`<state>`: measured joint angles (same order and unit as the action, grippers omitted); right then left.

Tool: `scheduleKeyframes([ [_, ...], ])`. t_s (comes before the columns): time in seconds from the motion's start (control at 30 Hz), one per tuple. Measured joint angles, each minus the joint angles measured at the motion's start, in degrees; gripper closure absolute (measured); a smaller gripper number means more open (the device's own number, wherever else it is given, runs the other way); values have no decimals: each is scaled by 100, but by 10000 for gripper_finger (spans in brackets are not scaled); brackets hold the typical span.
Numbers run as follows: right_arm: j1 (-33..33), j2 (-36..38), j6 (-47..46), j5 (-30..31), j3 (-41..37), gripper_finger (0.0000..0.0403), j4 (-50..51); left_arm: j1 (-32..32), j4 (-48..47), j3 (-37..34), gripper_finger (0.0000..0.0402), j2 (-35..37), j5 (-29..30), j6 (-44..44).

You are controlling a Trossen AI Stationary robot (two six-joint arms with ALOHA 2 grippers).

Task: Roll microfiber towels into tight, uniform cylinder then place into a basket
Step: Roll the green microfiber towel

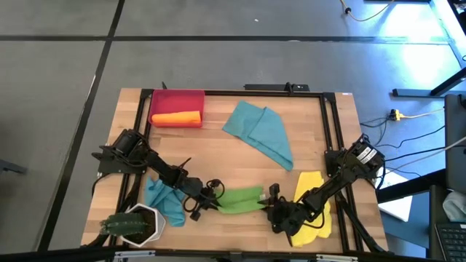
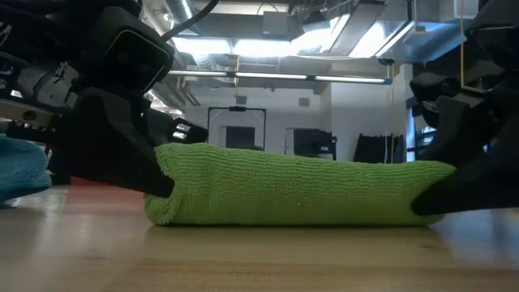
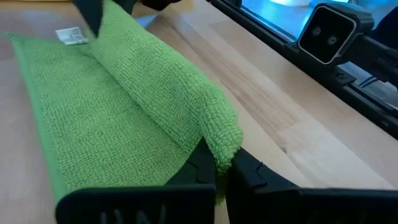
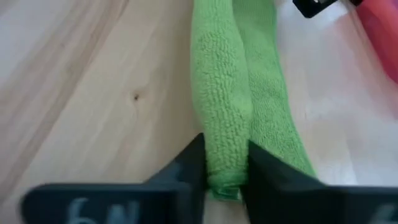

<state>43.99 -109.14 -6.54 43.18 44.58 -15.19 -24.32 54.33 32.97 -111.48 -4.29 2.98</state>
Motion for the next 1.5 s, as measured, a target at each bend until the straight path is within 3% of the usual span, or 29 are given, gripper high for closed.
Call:
scheduleKeyframes([
  [0.13, -34, 0, -485, -192, -2, 388, -2, 3, -30, 2, 398, 0, 134, -3],
  [0.33, -192, 19, -1470, -542, 0, 386, 92, 3, -528, 11, 354, 183, 507, -149],
  [0.53, -334, 80, -2043, -766, 2, 390, 155, -3, -1912, 11, 307, 1045, 1106, -191],
  [0.77, -600, 328, -2864, -1339, -4, 390, 346, -214, -3312, 11, 294, 2268, 1876, -329],
  [0.93, -789, 423, -3615, -1668, -4, 390, 484, -470, -3532, 11, 293, 2703, 2302, -407],
  [1.17, -1013, 431, -4122, -1893, -2, 390, 499, -715, -3486, 13, 293, 2573, 2336, -430],
  [1.5, -1012, 525, -4075, -1882, -25, 391, 322, -841, -3417, 445, 296, 1814, 2343, -509],
])
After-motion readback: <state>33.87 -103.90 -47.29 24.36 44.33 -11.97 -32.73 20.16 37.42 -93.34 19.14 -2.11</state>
